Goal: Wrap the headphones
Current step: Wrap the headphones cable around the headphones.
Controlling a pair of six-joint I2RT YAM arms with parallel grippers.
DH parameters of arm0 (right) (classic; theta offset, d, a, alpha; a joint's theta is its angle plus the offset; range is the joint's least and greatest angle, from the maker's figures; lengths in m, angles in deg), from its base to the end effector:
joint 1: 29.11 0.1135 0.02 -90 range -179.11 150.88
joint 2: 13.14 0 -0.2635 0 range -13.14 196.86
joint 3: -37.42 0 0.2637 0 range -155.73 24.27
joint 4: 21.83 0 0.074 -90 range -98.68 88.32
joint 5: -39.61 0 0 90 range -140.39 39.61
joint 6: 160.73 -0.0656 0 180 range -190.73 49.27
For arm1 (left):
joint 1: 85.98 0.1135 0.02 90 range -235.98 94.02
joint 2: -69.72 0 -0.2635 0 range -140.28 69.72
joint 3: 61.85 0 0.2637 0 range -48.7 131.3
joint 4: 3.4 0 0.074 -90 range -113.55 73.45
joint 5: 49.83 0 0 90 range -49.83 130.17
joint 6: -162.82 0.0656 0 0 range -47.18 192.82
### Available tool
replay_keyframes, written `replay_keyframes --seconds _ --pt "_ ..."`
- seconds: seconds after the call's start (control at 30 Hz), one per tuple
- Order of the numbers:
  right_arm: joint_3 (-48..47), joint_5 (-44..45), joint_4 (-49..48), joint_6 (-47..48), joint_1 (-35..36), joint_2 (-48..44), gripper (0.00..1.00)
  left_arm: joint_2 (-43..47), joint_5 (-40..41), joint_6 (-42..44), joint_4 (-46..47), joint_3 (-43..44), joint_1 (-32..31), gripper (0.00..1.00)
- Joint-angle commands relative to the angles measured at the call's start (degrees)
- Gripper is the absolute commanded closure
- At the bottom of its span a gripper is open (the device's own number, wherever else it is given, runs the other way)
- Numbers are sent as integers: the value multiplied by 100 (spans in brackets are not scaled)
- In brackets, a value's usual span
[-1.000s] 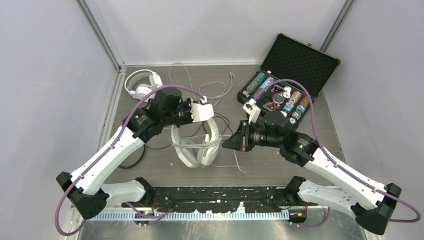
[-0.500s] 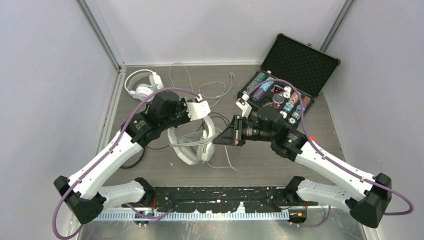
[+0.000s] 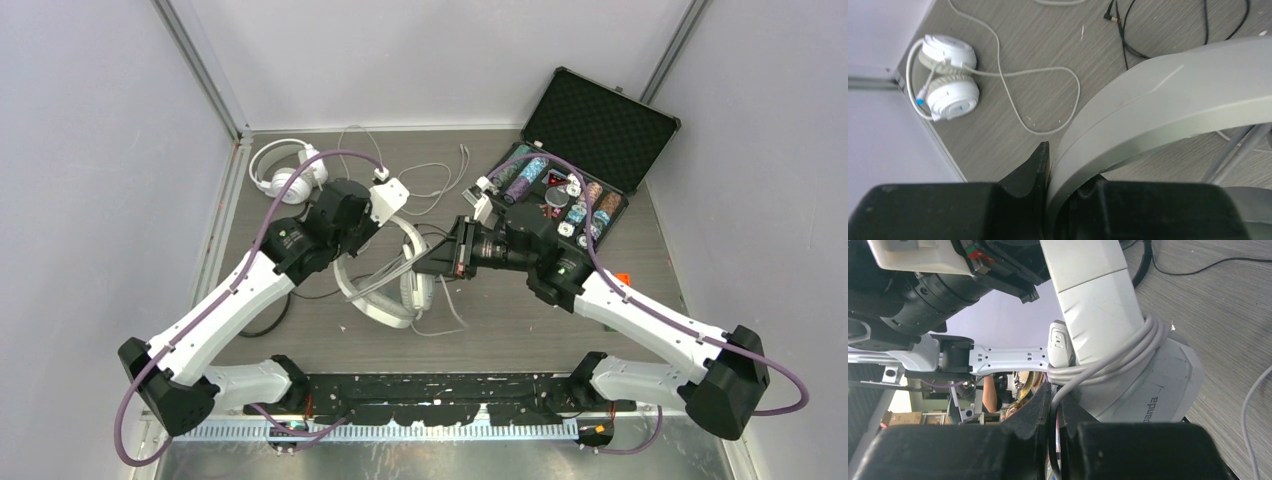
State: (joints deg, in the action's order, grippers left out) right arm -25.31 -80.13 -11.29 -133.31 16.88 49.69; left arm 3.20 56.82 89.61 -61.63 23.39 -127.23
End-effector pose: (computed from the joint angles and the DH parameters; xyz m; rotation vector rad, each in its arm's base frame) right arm 0.1795 0.2327 0.3233 -0.1533 2.1238 1.7230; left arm 0.2156 -0.1641 0.3527 0.9442 2.0180 0.0958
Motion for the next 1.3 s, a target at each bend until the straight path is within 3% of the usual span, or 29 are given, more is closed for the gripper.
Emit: replay_keyframes --seconds 0.0,0.4,0.8,0.9,1.0,1.27 --pt "-351 -331 -805 -111 80 60 86 -178 651 -1205 134 299 65 100" --pt "-398 -17 -726 -69 80 27 90 -215 1103 -2127 42 532 65 100" --pt "-585 19 -297 51 77 28 86 -332 1225 -3098 -210 798 65 100" --pt "-588 188 -24 175 82 -94 96 -349 1262 -3229 -286 891 65 100" --pt "-579 282 -23 167 83 -173 98 -355 1227 -3419 -312 941 63 100" --pt "-585 223 -388 41 147 89 88 -458 1101 -4393 -509 1039 65 100"
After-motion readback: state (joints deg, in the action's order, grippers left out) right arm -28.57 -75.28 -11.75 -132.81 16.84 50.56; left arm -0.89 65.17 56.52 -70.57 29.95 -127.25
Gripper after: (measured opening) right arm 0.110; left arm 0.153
